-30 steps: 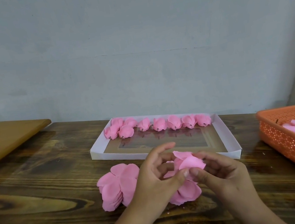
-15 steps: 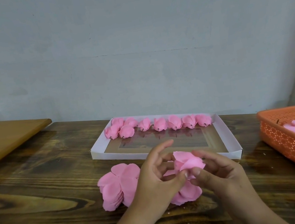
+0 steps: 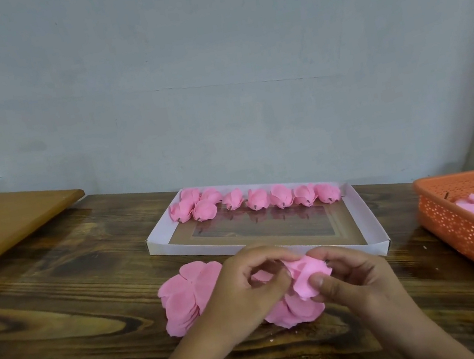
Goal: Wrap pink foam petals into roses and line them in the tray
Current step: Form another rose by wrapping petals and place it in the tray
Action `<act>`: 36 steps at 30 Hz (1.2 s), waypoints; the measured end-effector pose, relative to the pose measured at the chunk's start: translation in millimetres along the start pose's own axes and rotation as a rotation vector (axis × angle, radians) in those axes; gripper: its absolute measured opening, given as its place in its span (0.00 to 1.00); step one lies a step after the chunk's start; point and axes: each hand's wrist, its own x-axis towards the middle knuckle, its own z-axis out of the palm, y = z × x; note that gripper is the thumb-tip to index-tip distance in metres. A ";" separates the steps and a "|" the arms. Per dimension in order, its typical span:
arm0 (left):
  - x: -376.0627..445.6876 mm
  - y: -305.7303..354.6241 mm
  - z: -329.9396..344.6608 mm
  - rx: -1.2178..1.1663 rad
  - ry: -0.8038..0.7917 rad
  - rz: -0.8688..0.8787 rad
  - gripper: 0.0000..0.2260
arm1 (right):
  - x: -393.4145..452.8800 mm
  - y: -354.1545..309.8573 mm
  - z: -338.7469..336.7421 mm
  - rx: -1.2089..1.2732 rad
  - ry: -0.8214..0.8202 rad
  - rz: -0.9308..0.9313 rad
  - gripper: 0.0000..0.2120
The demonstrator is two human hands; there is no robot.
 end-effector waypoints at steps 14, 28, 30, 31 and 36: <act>0.2 6.6 -3.5 -0.117 0.010 0.089 0.11 | 1.4 4.5 2.3 -0.025 -0.042 0.011 0.15; -1.0 -2.6 1.4 0.091 0.096 0.213 0.16 | 1.5 2.5 3.5 0.041 -0.052 0.088 0.22; -1.5 -5.1 2.6 0.123 0.100 0.220 0.20 | 1.6 3.3 3.7 0.051 -0.056 0.089 0.24; -1.7 -5.5 2.5 0.127 0.100 0.222 0.21 | 1.8 3.8 3.5 0.059 -0.054 0.090 0.23; -1.6 -1.4 2.2 0.179 0.101 0.223 0.13 | 2.1 4.8 2.5 0.059 -0.064 0.086 0.22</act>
